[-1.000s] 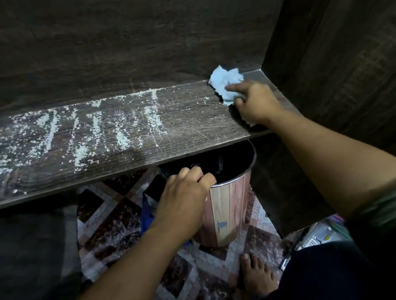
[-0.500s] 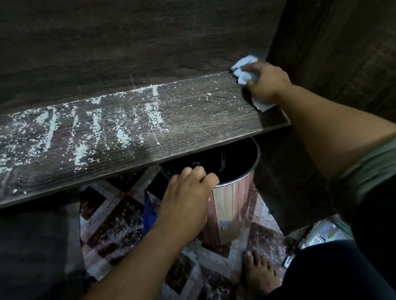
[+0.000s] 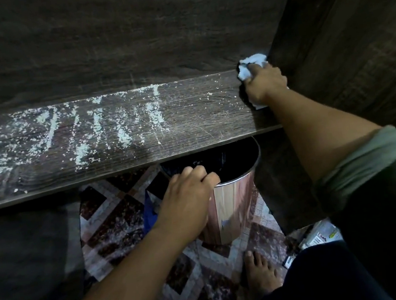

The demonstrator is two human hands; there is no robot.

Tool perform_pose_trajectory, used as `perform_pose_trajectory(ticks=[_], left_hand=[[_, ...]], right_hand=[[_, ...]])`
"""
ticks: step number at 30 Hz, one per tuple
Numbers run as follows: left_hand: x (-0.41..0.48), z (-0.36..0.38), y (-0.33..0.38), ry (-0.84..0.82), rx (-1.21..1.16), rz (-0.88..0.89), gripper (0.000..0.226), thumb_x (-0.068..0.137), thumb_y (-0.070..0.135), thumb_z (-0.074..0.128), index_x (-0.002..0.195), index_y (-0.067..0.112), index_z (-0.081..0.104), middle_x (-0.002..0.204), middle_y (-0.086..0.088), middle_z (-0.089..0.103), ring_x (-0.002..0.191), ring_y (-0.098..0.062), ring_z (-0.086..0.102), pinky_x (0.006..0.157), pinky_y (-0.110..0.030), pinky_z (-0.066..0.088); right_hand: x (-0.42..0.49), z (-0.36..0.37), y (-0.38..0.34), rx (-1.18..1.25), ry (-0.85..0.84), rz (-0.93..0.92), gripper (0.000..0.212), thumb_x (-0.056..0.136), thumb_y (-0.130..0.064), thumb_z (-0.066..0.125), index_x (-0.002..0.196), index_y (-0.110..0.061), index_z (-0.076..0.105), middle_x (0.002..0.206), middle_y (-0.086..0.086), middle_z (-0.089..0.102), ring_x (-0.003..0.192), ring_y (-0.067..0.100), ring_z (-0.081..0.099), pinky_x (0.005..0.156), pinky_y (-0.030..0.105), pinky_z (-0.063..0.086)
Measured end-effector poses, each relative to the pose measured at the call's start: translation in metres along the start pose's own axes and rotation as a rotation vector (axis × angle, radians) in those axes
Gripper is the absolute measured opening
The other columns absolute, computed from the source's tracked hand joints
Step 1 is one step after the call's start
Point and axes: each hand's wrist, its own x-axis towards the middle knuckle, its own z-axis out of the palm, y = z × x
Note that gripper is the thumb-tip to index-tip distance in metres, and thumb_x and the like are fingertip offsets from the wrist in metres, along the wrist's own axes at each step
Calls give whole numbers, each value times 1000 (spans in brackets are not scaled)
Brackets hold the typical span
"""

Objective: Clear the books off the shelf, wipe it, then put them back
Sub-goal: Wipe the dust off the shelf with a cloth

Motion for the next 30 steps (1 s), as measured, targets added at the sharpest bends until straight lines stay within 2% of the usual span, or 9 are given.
perform_pose_trajectory(ticks=[5, 7, 9, 12, 19, 22, 24, 27, 30], left_hand=[[1, 0, -1, -9, -13, 5, 45, 57, 5, 83, 95, 22, 63, 81, 3, 50, 77, -20, 50, 64, -32, 40], [3, 1, -1, -13, -15, -4, 48, 55, 5, 84, 95, 21, 64, 80, 3, 50, 77, -20, 50, 64, -31, 41], [3, 1, -1, -13, -14, -17, 49, 52, 4, 85, 92, 22, 64, 79, 4, 51, 75, -19, 51, 63, -32, 43], [2, 2, -2, -13, -18, -14, 47, 51, 6, 86, 90, 23, 64, 79, 4, 51, 75, -19, 52, 62, -32, 46], [2, 3, -1, -19, -28, -16, 45, 58, 6, 83, 95, 24, 63, 82, 5, 51, 78, -18, 50, 65, -32, 45], [2, 0, 1, -26, -62, -6, 43, 70, 4, 75, 106, 24, 62, 90, 5, 51, 86, -18, 47, 73, -30, 38], [3, -2, 3, -39, -65, -4, 42, 76, 3, 70, 111, 24, 60, 95, 5, 51, 90, -17, 46, 76, -28, 33], [2, -3, 4, -27, -53, -16, 42, 72, 2, 72, 107, 23, 62, 93, 4, 53, 89, -19, 48, 76, -30, 38], [0, -2, 3, -36, -43, -21, 43, 71, 3, 75, 106, 24, 63, 92, 5, 53, 88, -18, 48, 75, -29, 37]], right_hand=[[-10, -3, -8, 427, -79, -114, 36, 91, -30, 63, 127, -27, 64, 125, -3, 60, 112, 12, 57, 83, 2, 40], [-2, -5, -8, 454, 72, -6, 39, 91, -33, 60, 129, -27, 62, 131, 3, 57, 117, 19, 54, 95, 15, 44], [7, -8, 1, 91, 226, 91, 49, 92, -39, 52, 140, -28, 48, 149, 13, 35, 130, 34, 36, 108, 36, 31], [10, -2, 7, -223, 34, 55, 63, 97, -51, 34, 152, -22, 19, 161, 13, 1, 138, 40, 17, 111, 47, 18], [3, -4, -4, 62, -46, -22, 46, 88, -39, 49, 134, -38, 47, 146, 5, 44, 132, 32, 34, 108, 38, 27], [-18, -4, -16, 459, -173, -143, 37, 94, -18, 54, 128, -31, 59, 121, 7, 62, 86, 13, 66, 77, 21, 52], [-22, -9, -20, 676, -167, -108, 40, 94, -6, 53, 125, -29, 61, 100, 4, 66, 61, 6, 64, 60, 20, 54], [-12, -17, -4, 256, 107, -159, 43, 92, -16, 51, 130, -35, 56, 139, 1, 51, 121, 23, 49, 105, 35, 38], [-9, -6, 21, -105, 22, -73, 54, 96, -42, 42, 148, -35, 29, 160, 3, 19, 137, 36, 24, 110, 48, 21]])
